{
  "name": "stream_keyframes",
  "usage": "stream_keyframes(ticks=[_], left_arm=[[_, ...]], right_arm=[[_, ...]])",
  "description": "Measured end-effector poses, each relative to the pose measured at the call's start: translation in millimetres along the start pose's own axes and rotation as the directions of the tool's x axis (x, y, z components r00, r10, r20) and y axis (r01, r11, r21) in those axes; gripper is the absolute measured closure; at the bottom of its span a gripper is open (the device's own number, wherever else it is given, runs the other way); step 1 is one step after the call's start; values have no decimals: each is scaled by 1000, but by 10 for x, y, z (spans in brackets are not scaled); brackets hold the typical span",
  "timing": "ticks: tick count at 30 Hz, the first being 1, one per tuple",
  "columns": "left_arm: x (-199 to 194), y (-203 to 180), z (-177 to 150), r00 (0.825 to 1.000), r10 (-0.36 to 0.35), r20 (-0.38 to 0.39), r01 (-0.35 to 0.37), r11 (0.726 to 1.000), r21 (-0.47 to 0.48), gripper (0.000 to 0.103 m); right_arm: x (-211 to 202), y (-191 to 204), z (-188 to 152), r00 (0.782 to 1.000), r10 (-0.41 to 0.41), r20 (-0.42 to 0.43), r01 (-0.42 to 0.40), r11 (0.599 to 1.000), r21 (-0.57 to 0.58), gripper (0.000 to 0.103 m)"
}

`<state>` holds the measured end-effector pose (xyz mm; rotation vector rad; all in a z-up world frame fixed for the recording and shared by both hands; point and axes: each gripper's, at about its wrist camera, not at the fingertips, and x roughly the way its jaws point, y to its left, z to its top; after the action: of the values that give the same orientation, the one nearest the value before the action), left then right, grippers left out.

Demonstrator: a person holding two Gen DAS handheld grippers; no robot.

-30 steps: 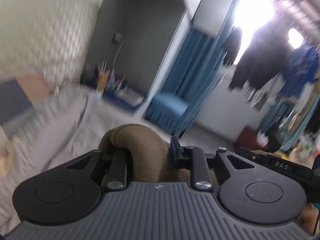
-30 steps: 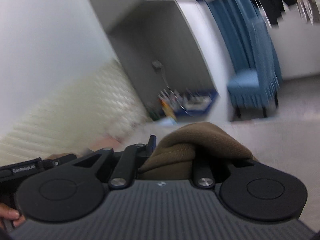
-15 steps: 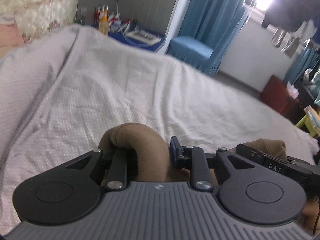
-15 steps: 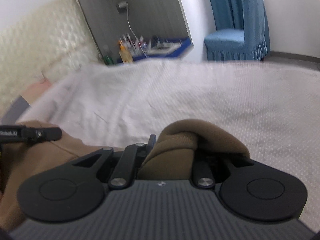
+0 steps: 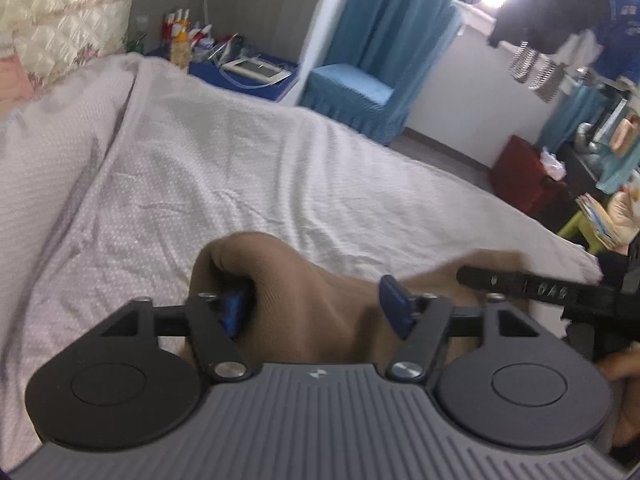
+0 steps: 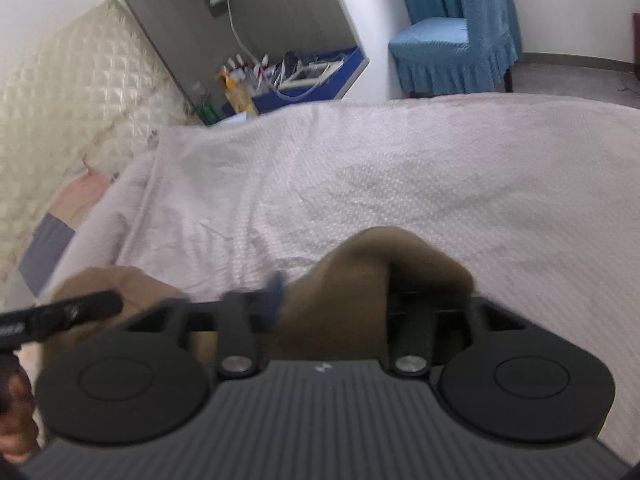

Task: Fold large clothes
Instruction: 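Lower the hoodie onto the bed and open both grippers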

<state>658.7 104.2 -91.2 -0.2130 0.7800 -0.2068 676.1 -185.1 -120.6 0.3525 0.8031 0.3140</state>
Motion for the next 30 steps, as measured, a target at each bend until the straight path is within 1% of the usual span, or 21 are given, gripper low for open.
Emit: stream_keyframes(ticks=[1,3,4,9,13,17,19,22,24,25,30], left_arm=[[-146,-37,-26,1000,17,15,-18,1000,18,29],[-446,-103,-109,998,42,43,-43,999,29,29],[-602,-125,-149,997,47,54,-49,999,24,29],[-1437,-349,-421,991,68,113,-69,998,8,29],[-2093,-562,-744,983,90,160,-92,996,2,29],[-2686,-776,-1136,974,122,191,-125,992,3,29],[-2970,-864,-1363,970,128,206,-130,991,-6,29],[-3322,-986,-1709,965,139,223,-138,990,-20,29],[-3487,-1037,-1914,963,145,225,-143,989,-25,29],[-3579,-1073,-2030,962,148,228,-146,989,-27,29],[-3872,-1196,-2568,954,163,252,-161,987,-26,29]], right_arm=[[-125,11,-24,1000,15,25,-15,1000,-6,25],[-361,61,-84,998,27,48,-26,999,-23,25],[-476,77,-122,998,25,57,-24,999,-27,26],[-1202,245,-357,991,75,108,-69,996,-52,26],[-1800,444,-593,985,91,148,-77,992,-99,26],[-2328,573,-862,978,107,177,-84,988,-130,26],[-2562,617,-1025,975,117,188,-91,986,-143,26],[-2829,704,-1268,974,108,199,-76,983,-165,27],[-3005,763,-1453,975,63,214,-21,981,-191,27],[-3071,781,-1527,974,57,220,-11,979,-202,27],[-3382,761,-1913,967,64,247,-10,977,-211,27]])
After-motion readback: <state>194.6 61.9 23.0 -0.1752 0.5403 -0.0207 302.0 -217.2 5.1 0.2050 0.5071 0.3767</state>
